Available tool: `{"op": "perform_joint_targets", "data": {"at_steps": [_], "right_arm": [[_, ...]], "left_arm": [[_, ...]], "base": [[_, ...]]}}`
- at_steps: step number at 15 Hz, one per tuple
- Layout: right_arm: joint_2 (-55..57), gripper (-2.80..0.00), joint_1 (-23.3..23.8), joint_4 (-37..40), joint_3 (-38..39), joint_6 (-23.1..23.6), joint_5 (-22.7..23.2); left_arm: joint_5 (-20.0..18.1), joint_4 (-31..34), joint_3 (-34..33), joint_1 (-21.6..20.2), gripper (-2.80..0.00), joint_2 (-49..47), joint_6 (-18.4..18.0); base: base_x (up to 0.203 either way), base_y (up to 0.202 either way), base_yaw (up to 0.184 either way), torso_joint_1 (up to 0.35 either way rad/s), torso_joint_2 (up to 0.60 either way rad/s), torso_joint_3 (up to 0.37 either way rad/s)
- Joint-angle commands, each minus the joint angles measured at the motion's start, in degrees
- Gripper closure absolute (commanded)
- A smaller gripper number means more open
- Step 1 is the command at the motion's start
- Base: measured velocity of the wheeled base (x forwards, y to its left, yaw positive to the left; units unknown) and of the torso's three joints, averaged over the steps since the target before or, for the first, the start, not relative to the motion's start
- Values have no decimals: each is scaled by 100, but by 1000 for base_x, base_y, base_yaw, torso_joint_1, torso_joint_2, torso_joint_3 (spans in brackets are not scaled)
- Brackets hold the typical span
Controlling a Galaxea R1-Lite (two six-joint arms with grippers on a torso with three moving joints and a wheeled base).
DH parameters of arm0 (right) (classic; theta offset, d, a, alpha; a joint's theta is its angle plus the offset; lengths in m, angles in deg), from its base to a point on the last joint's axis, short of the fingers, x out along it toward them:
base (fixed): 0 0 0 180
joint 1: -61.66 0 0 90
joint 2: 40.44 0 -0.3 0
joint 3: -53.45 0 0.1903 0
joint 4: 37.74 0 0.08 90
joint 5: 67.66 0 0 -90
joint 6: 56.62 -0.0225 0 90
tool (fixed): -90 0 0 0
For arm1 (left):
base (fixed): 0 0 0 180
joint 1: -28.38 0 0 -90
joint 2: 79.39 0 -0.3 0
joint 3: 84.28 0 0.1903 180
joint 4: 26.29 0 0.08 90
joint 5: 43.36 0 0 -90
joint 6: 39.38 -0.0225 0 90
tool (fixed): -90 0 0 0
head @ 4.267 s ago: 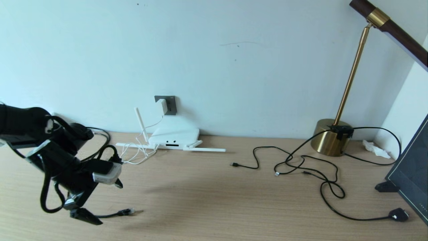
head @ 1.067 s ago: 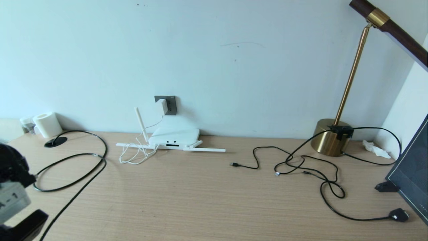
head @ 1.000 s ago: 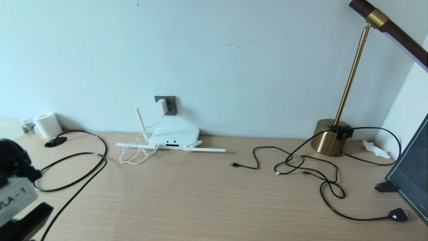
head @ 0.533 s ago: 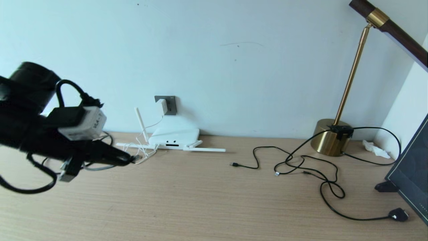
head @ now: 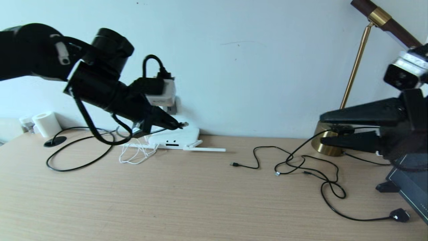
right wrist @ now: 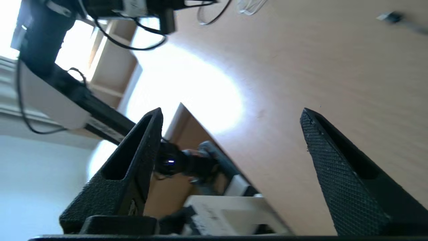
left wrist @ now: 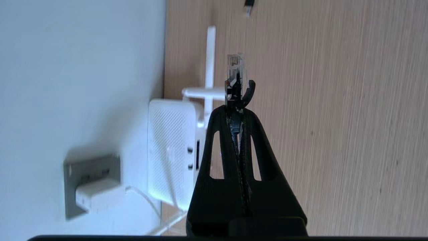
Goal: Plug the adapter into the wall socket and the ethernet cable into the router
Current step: Hand it to the other hand
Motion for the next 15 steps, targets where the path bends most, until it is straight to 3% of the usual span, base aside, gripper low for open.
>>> {"op": "perform_joint_targets", "data": {"at_steps": [1, 7, 15], "right_arm": [[680, -280, -415, -86, -250, -450, 46], [1508, -280, -961, -1333, -145, -760, 48], [1574, -280, -1063, -1590, -110, -762, 12]], "left_arm": [[346, -254, 140, 485, 0, -442, 125], [365, -436, 126, 1071, 0, -56, 137], [517, -124, -533, 1721, 0, 856, 137]], "base": [[0, 0, 0, 0, 0, 0], [0, 0, 0, 0, 0, 0], [0, 0, 0, 0, 0, 0]]}}
